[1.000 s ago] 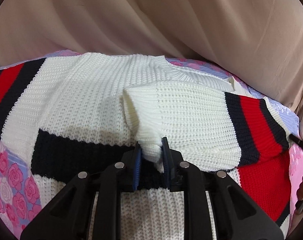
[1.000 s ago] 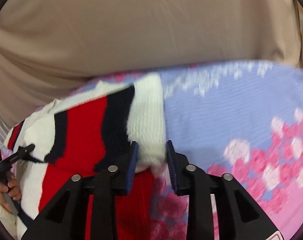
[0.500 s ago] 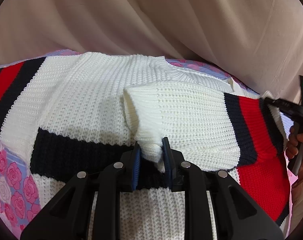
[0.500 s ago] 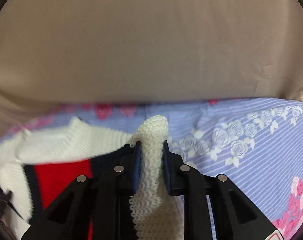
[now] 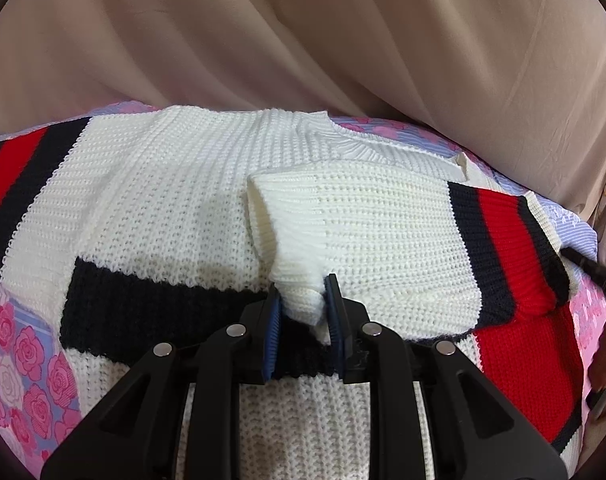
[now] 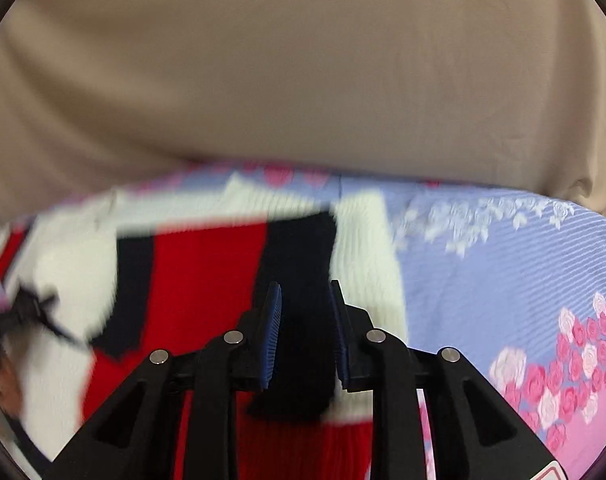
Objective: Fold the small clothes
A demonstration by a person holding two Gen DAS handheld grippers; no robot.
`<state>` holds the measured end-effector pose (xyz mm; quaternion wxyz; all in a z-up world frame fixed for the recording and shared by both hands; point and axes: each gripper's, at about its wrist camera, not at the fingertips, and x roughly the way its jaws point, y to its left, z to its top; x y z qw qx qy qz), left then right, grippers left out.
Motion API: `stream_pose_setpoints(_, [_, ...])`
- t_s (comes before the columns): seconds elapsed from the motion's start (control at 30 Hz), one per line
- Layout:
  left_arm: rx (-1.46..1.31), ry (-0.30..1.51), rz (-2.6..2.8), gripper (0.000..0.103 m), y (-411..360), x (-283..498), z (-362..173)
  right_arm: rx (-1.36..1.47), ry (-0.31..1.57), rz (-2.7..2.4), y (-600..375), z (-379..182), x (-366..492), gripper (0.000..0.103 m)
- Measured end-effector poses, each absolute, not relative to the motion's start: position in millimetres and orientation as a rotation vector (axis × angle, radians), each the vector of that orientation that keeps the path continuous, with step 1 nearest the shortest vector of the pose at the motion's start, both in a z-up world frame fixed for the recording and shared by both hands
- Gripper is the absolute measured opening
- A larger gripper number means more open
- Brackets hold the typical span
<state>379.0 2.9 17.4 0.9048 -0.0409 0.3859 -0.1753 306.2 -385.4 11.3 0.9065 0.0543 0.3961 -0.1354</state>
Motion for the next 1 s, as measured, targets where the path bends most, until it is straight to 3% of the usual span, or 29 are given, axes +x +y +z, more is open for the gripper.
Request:
stream_pose_setpoints(0.13, [-0.1,0.797,-0.366,0.024,5,379,17,0.349,0.814,-0.292,-422,12,284,0.008])
stream_pose_setpoints(0.2, [-0.139,0.782,-0.366,0.034,13,377,19,0.337,0.793,-0.297,-407,22,276,0.024])
stream_pose_setpoints(0.3, [-0.241,0.746,-0.336,0.051,44,366,28,0.187,0.79,-0.315,-368,23,264,0.036])
stream_pose_setpoints(0.37, [-0.304,0.733,-0.311,0.057,75,358,34,0.157,0.813,-0.28,-353,23,255,0.039])
stream_pose_setpoints(0.43, [-0.346,0.729,-0.245,0.075,119,355,43,0.183,0.85,-0.235,-342,13,249,0.041])
stream_pose_setpoints(0.67, [-0.608,0.745,0.103,0.077,306,396,50,0.177,0.846,-0.19,-334,5,224,0.058])
stream_pose_setpoints(0.77, [-0.771,0.749,0.193,0.077,377,419,35,0.171,0.85,-0.194,-321,4,218,0.059])
stream_pose_setpoints(0.93, [-0.946,0.712,0.17,0.076,420,442,17,0.157,0.852,-0.197,-315,3,216,0.063])
stream_pose_setpoints(0.97, [-0.936,0.709,0.149,0.073,419,448,19,0.155,0.852,-0.2,-315,3,217,0.064])
stream_pose_setpoints(1.0, [-0.915,0.712,0.133,0.055,416,452,20,0.153,0.853,-0.204,-315,2,217,0.065])
